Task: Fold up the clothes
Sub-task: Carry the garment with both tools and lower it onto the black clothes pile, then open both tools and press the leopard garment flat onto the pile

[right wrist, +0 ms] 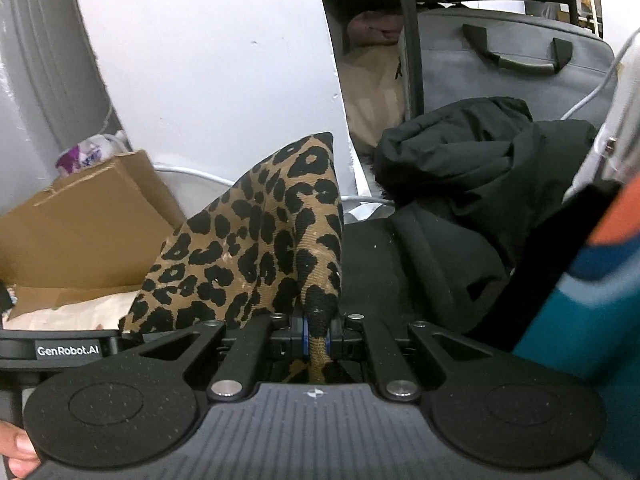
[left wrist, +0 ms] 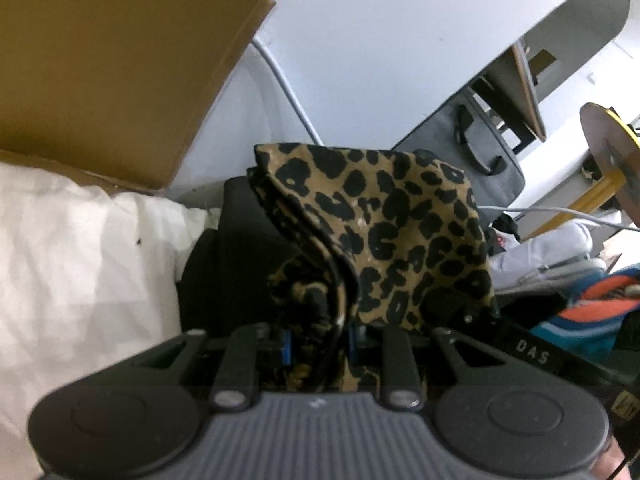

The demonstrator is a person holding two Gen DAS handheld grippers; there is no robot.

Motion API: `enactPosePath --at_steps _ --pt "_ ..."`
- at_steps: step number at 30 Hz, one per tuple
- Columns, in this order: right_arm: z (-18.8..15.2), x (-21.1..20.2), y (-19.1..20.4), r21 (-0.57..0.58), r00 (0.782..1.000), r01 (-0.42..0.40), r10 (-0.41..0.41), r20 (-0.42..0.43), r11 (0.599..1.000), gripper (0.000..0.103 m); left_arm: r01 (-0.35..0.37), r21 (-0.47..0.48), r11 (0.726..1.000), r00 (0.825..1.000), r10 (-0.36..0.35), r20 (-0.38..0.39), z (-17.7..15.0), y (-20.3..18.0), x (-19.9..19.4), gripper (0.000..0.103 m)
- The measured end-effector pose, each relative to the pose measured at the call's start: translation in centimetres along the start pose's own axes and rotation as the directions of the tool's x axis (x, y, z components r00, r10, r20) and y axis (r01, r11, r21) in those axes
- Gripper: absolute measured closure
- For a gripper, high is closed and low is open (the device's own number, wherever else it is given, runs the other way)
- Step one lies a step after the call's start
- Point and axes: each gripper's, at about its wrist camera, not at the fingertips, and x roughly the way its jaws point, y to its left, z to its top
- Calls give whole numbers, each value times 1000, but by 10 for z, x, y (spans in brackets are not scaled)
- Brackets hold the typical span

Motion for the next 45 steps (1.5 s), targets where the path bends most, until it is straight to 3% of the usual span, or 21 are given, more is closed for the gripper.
enactPosePath --at_steps 13,16,18,20,23,24,33,36,40,43,45 --pt "12 43 -11 74 999 8 -5 -51 997 97 11 -128 992 1000 -13 -8 4 24 21 78" --pt "12 54 -11 66 996 36 -31 -78 997 96 11 -135 991 1000 -13 -15 4 30 26 69" --pt "10 59 -11 51 993 72 -67 -95 996 87 -7 -138 990 1000 5 -20 5 32 27 58" --pt "8 58 -11 42 989 117 -112 -98 992 77 -53 -95 994 999 53 -6 6 28 22 47" --pt "5 47 -7 22 985 164 -162 -59 986 59 -90 -2 996 996 90 -1 8 20 16 47" --pt "5 44 -6 12 984 171 -170 -49 985 57 -100 29 995 995 100 0 9 17 15 47" --pt "-11 -4 9 2 996 61 -61 60 998 55 -126 186 974 991 118 58 23 -4 -14 48" --pt "-28 -11 12 6 997 41 -41 62 999 55 -97 250 963 995 89 41 28 -15 -16 49" --pt "-47 -12 13 21 999 16 -17 50 1000 55 -52 312 949 999 53 7 24 -28 -11 60" --pt "-60 -8 11 44 999 21 -22 30 999 55 -9 336 942 999 20 -30 16 -35 -2 61" --pt "-68 -6 10 43 999 24 -25 25 999 55 -10 365 931 998 32 -52 9 -37 8 62"
